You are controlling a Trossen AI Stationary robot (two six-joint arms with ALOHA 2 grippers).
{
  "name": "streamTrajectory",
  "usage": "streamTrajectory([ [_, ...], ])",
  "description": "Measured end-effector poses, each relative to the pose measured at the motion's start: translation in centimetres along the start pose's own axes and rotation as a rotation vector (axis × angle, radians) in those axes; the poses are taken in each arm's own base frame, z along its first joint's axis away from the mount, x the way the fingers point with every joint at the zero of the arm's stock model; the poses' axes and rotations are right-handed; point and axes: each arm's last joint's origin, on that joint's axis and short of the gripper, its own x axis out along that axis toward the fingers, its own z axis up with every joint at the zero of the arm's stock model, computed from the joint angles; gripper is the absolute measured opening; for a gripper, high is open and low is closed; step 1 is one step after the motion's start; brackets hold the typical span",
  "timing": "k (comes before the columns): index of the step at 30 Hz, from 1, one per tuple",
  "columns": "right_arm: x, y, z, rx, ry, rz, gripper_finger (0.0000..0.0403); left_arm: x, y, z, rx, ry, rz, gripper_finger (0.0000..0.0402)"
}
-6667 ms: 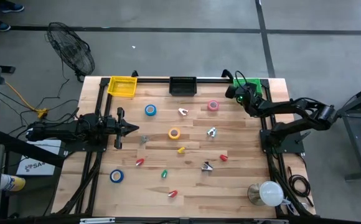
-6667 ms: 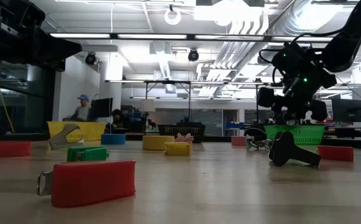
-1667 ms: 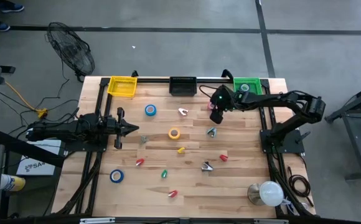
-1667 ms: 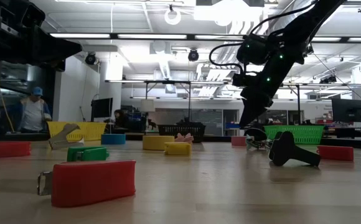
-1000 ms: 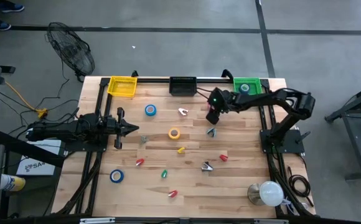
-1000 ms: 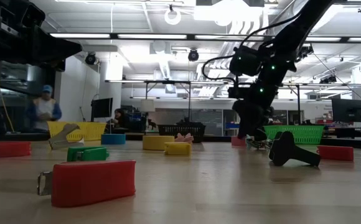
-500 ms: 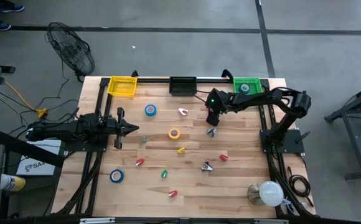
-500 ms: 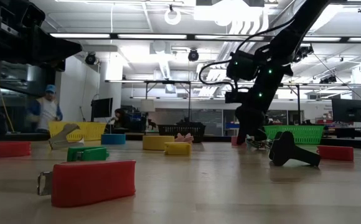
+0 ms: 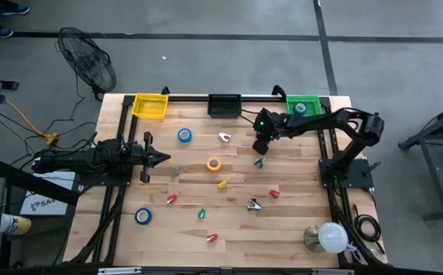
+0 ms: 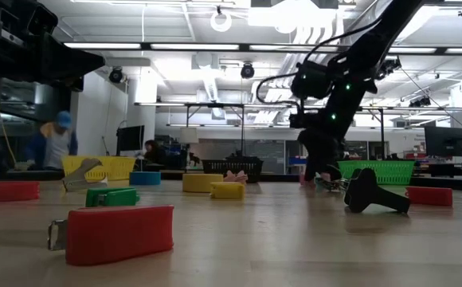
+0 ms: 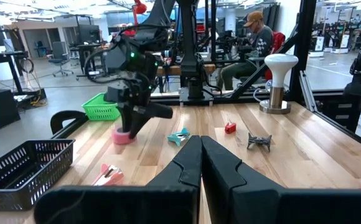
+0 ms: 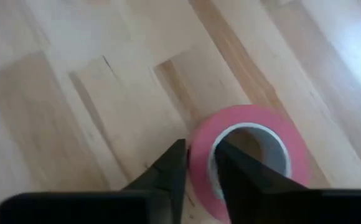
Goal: Pick and place Stapler, Stapler remover, tape
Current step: Put the pink tape into the green bin
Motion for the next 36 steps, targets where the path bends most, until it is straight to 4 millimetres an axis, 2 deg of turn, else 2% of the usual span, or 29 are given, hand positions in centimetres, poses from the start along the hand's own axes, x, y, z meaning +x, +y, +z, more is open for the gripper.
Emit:
streamTrajectory([
  [3,-1.0,-0.2,0.2,0.058,-0.02,-0.013,0.0029,0.0,0.0,0.0,0.0,0.0,0.0,0.0001],
  [8,-3.2,-0.9,0.2,0.19,-0.05,-0.14,0.0027,0.0,0.0,0.0,0.0,0.0,0.001,0.0001],
  [16,-5.8,-4.0,-0.8,0.468,-0.058,-0.412,0.0027,0.0,0.0,0.0,0.0,0.0,0.0,0.0001],
  [27,-6.0,-7.2,-1.1,0.611,-0.105,-0.609,0.0027,0.0,0.0,0.0,0.0,0.0,0.0,0.0001],
  [36,-5.2,-8.7,-2.9,0.725,-0.116,-0.701,0.0028,0.0,0.0,0.0,0.0,0.0,0.0,0.0001],
])
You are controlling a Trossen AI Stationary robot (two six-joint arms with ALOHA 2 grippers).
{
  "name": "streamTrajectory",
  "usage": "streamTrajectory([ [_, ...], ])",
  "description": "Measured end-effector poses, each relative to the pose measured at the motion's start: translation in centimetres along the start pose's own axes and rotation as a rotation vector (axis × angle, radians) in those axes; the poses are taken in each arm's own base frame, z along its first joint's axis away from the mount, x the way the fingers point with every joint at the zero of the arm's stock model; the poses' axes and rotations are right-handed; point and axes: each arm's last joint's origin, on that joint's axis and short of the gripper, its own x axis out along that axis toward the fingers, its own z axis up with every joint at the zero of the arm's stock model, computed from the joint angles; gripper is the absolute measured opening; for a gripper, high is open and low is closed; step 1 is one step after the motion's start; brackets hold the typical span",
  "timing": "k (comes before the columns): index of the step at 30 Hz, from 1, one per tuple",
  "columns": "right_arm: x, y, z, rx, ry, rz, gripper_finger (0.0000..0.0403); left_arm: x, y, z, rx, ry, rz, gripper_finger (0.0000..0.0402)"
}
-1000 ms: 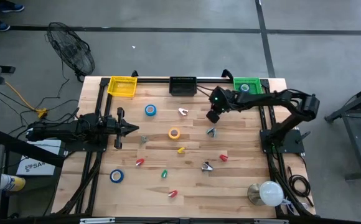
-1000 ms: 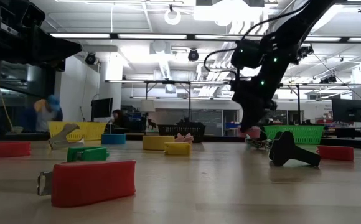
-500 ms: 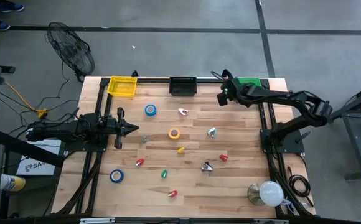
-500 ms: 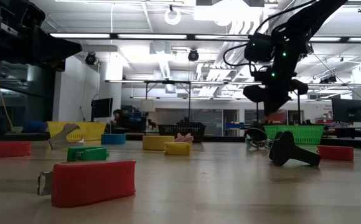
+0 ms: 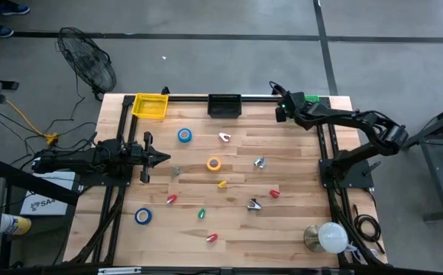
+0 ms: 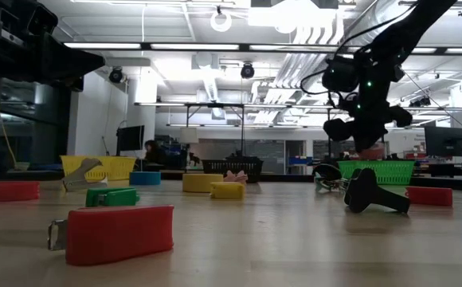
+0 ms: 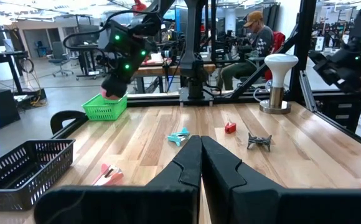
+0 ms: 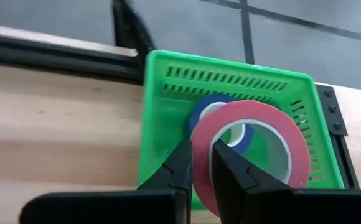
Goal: Pick and place Stapler, Stapler remover, tape
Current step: Put the pink tape into the green bin
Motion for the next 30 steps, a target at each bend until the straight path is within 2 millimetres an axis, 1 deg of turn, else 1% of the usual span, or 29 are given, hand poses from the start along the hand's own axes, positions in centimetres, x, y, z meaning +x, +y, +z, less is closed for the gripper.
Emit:
streamTrajectory([
  [3,0.5,-0.3,-0.1,0.034,-0.024,-0.022,0.0029,0.0,0.0,0.0,0.0,0.0,0.0,0.0001],
  [10,1.5,-0.8,0.0,0.102,-0.07,0.01,0.0029,0.0,0.0,0.0,0.0,0.0,0.0,0.0001],
  [19,2.5,-1.5,-0.7,0.122,-0.031,0.043,0.0032,0.0,0.0,0.0,0.0,0.0,0.0,0.0001],
  [24,2.7,-1.4,-1.1,0.123,-0.033,0.091,0.0051,0.0,0.0,0.0,0.0,0.0,0.0,0.0001],
  [30,2.7,-1.4,-1.1,0.099,-0.037,0.092,0.009,0.0,0.0,0.0,0.0,0.0,0.0,0.0001],
])
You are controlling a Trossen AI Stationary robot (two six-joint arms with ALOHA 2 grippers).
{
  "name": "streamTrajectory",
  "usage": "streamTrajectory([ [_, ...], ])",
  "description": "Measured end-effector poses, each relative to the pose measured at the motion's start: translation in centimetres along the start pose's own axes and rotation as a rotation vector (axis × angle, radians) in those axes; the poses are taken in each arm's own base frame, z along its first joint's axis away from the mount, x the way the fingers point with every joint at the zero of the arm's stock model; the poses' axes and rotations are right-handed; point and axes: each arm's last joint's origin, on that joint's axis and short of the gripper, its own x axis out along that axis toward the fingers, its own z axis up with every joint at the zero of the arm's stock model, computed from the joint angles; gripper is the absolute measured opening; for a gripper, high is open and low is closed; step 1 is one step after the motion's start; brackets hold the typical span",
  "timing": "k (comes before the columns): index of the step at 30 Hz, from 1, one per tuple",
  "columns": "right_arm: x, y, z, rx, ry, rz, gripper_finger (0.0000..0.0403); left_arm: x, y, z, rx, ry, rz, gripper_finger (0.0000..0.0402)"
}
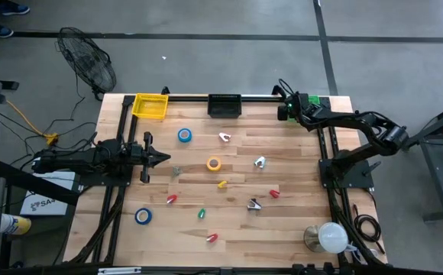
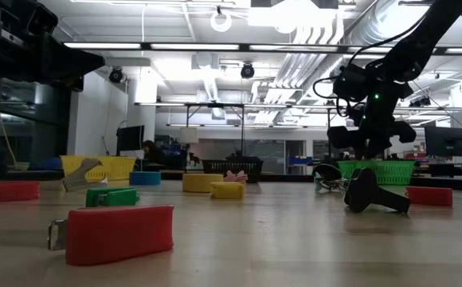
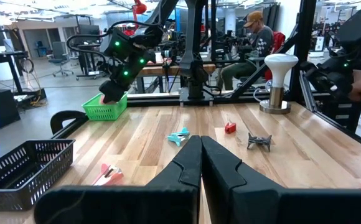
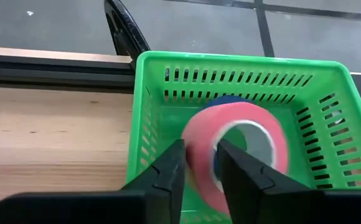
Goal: Pick and place Stapler, Stapler remover, tape
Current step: Put the pink tape into the green bin, then put the yellow tape into the green bin
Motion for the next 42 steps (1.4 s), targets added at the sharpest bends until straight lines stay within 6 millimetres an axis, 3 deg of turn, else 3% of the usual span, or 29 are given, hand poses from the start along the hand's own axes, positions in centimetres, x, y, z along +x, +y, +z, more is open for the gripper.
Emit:
streamTrajectory([
  [13,0.0,0.2,0.3,0.006,-0.023,0.012,0.0166,0.0,0.0,0.0,0.0,0.0,0.0,0.0001],
  [42,-0.5,1.1,0.8,-0.08,-0.101,0.061,0.0155,0.0,0.0,0.0,0.0,0.0,0.0,0.0001],
])
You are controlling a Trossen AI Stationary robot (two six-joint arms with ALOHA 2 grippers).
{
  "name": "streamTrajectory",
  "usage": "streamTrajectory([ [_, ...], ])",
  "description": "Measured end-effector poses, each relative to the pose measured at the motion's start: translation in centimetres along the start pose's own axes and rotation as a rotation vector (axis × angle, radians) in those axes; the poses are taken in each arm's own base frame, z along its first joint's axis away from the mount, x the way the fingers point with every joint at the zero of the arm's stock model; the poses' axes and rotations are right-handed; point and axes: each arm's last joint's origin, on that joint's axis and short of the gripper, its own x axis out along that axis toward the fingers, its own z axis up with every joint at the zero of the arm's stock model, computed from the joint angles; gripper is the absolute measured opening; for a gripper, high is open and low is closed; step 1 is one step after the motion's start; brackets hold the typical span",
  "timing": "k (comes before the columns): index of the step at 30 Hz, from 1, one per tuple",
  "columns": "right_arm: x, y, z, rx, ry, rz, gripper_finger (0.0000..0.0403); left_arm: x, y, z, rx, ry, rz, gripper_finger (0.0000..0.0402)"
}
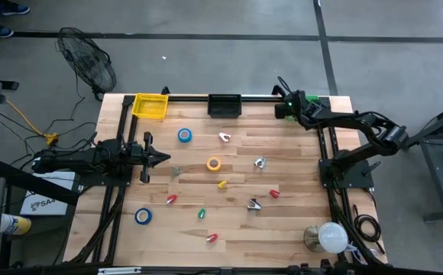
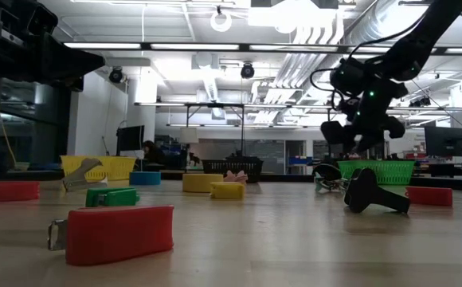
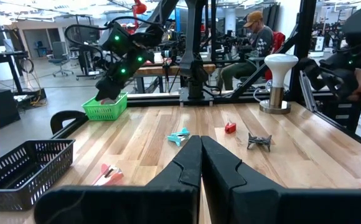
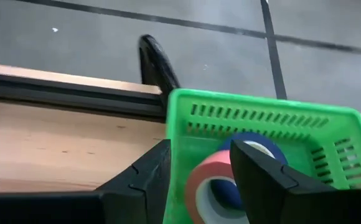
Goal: Pick and place Stapler, Stapler remover, tape
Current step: Put the yellow tape into the green bin
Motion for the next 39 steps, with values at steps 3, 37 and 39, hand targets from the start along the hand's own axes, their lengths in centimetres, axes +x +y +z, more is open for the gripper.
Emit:
streamTrajectory([
  [3,-0.3,0.6,0.1,-0.041,-0.035,0.01,0.0155,0.0,0.0,0.0,0.0,0.0,0.0,0.0001],
  [37,-9.5,10.6,-2.2,-0.485,-0.307,1.077,0.0155,0.0,0.0,0.0,0.0,0.0,0.0,0.0001],
  [39,-10.4,11.2,-2.6,-0.488,-0.346,1.107,0.0155,0.0,0.0,0.0,0.0,0.0,0.0,0.0001],
])
